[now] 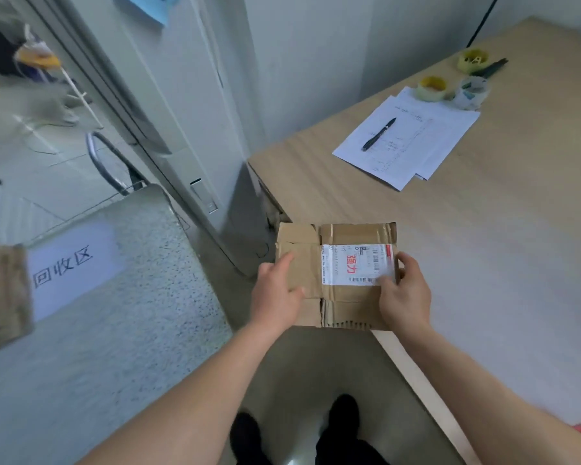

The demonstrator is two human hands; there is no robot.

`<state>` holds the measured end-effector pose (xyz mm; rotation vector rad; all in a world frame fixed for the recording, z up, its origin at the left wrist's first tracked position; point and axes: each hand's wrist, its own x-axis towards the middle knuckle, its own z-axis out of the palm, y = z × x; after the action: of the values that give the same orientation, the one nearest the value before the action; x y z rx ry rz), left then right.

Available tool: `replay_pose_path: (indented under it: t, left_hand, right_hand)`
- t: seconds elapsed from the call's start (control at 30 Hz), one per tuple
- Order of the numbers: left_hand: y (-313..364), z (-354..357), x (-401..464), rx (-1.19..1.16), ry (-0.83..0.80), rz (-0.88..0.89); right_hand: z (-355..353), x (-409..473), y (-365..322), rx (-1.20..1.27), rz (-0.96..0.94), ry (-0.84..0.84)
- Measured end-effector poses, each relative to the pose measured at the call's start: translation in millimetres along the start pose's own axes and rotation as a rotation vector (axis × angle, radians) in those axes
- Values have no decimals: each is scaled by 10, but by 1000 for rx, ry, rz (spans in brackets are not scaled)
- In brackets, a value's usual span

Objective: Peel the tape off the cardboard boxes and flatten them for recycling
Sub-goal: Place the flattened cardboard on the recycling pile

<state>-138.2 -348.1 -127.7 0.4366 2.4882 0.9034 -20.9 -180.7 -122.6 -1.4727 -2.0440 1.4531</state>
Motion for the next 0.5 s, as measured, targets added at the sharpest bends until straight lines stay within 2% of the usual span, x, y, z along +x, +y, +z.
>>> replay_pose_path:
  t: [0.17, 0.5]
  left_hand:
    - [-559, -636, -165, -87, 114, -26]
    - [-2080, -2125, -661, -189, 357, -148]
  right_hand:
    - [596, -421, -370, -38, -145, -71]
    - [2284, -1551, -1073, -55, -272, -230]
